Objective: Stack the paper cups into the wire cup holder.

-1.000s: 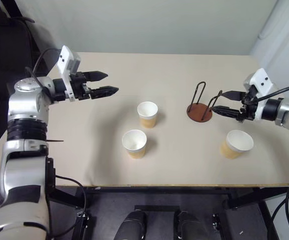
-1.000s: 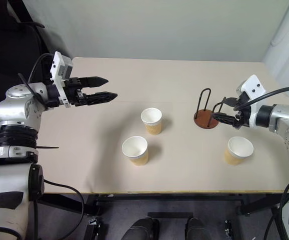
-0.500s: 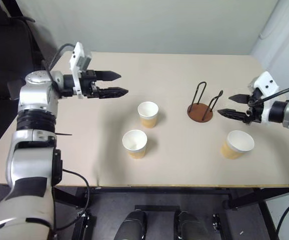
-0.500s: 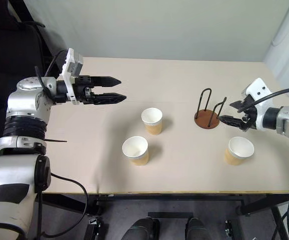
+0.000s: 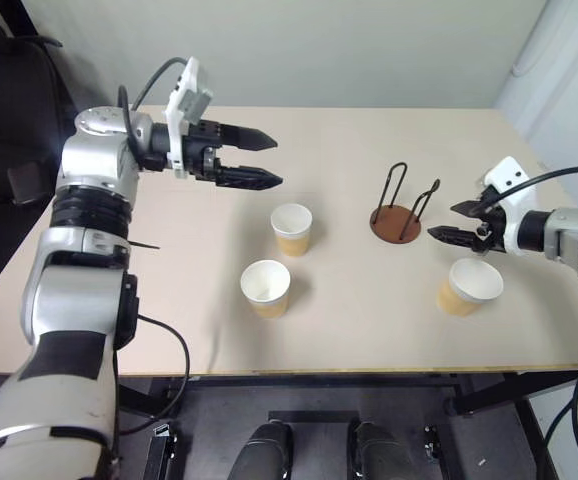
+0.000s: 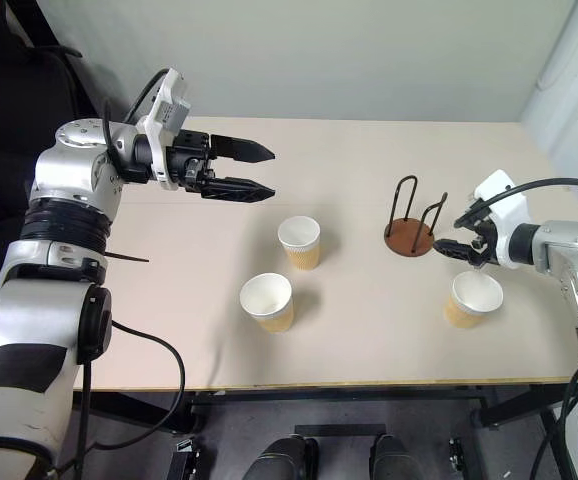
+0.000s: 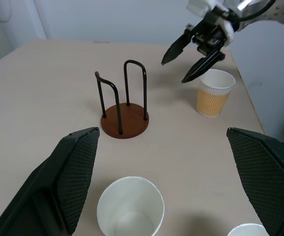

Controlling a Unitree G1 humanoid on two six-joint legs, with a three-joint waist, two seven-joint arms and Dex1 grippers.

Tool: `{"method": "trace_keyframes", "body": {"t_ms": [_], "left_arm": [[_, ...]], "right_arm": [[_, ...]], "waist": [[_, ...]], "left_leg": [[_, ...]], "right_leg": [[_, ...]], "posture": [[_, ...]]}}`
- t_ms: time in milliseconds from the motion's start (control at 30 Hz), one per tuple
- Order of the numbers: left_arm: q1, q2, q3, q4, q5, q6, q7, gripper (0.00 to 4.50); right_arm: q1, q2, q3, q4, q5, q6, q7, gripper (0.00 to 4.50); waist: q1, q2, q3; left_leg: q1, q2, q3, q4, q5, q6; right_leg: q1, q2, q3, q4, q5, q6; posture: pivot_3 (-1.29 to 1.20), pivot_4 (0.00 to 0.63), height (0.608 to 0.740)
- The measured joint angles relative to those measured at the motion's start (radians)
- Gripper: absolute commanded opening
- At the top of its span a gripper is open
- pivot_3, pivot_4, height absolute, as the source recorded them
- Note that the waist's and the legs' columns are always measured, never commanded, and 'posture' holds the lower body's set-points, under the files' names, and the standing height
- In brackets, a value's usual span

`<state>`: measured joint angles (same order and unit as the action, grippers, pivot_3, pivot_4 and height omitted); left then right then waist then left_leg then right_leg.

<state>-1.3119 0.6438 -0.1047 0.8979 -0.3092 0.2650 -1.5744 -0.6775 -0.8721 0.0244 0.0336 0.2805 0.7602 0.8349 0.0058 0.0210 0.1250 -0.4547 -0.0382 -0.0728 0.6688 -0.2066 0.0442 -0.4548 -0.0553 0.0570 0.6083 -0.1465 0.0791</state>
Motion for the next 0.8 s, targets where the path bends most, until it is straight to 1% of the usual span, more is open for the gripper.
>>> {"method": "trace_keyframes", "body": {"t_ms": [267,633,800], "left_arm": [[0.0,-0.001,0.001,0.006,0.0,-0.024,-0.001,4.43],[0.0,0.003,0.01,0.008,0.011,-0.048,-0.003,4.43],[0.0,0.007,0.015,0.009,0.014,-0.048,-0.003,4.43]], "right_arm": [[-0.058,0.077,0.039,0.077,-0.082,-0.05,-0.054,3.51],[-0.109,0.137,0.072,0.158,-0.157,-0.089,-0.079,3.51],[-0.136,0.201,0.077,0.196,-0.189,-0.096,-0.119,3.51]], "waist": [[0.004,0.0,0.0],[0.003,0.0,0.0],[0.001,0.0,0.0]], "left_leg": [[-0.001,0.0,0.0,0.0,-0.001,0.001],[-0.001,0.0,0.0,-0.001,-0.002,0.001],[0.0,0.0,0.0,-0.001,-0.002,0.001]], "right_leg": [[0.0,0.0,-0.001,0.0,0.0,0.0],[0.0,-0.001,-0.001,0.0,-0.001,-0.002],[-0.001,-0.001,-0.001,0.0,-0.001,-0.003]], "posture": [[0.0,0.15,0.74],[0.0,0.15,0.74],[0.0,0.15,0.74]]}}
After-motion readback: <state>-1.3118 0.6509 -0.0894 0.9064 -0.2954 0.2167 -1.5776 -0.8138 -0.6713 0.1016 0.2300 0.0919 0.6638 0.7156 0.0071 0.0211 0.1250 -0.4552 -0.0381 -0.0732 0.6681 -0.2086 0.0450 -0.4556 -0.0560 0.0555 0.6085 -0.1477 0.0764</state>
